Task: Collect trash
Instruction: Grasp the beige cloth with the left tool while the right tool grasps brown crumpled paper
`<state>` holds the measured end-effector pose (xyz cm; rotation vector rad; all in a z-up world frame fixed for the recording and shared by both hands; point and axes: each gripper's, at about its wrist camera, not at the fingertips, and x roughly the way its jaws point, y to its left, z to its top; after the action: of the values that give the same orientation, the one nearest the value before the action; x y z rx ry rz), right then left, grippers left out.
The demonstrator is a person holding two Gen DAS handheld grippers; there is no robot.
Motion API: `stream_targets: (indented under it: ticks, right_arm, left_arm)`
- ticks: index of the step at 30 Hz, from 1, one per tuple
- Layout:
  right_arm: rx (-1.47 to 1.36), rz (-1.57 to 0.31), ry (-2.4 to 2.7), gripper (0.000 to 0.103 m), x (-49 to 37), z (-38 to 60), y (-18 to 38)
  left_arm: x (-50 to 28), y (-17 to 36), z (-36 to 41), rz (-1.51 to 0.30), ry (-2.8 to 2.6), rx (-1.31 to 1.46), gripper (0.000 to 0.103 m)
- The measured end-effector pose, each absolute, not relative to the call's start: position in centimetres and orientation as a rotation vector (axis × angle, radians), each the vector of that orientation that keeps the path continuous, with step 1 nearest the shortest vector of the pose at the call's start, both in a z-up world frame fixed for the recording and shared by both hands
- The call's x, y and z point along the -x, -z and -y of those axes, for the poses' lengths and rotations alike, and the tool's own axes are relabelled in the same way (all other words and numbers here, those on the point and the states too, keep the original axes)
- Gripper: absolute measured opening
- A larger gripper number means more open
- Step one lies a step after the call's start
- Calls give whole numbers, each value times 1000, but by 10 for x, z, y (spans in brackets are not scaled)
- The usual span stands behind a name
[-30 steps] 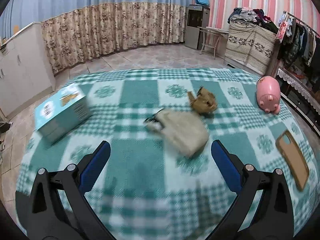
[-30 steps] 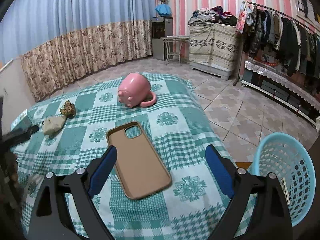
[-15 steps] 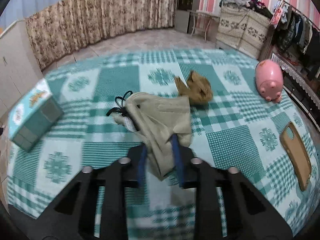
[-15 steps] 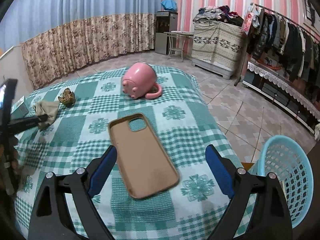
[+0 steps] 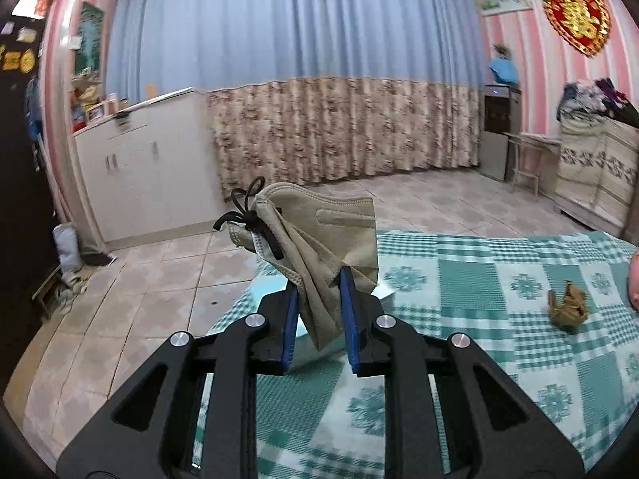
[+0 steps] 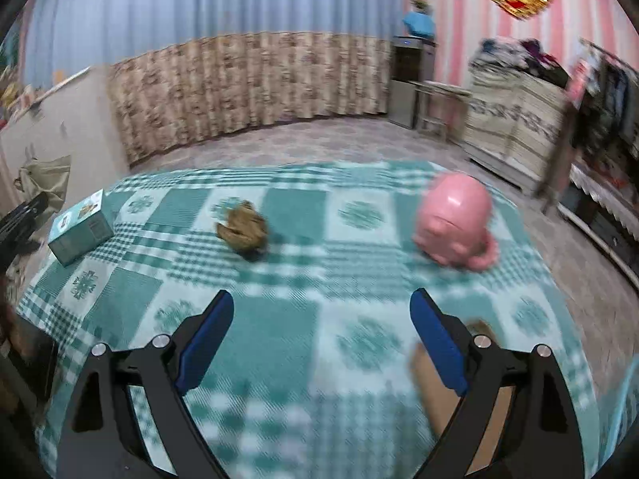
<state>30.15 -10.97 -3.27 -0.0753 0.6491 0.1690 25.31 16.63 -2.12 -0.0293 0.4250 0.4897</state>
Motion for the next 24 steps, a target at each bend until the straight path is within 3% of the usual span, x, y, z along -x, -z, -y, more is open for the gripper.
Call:
stream_targets:
  ticks: [14, 16, 17, 24]
  right_arm:
    - [140, -734, -267, 87, -394, 34, 63]
    - [125, -764, -286, 73, -399, 32, 68]
    - [127, -801, -300, 52, -402, 30, 73]
    - [21, -745, -283, 46, -364, 63, 50]
  left_arm:
    - [-261, 34, -191, -471, -442, 146, 19]
    - [-260, 33, -192, -467, -441, 144, 19]
    - [-260, 33, -193, -467, -441, 144, 19]
    - [-259, 31, -191, -458, -442, 133, 19]
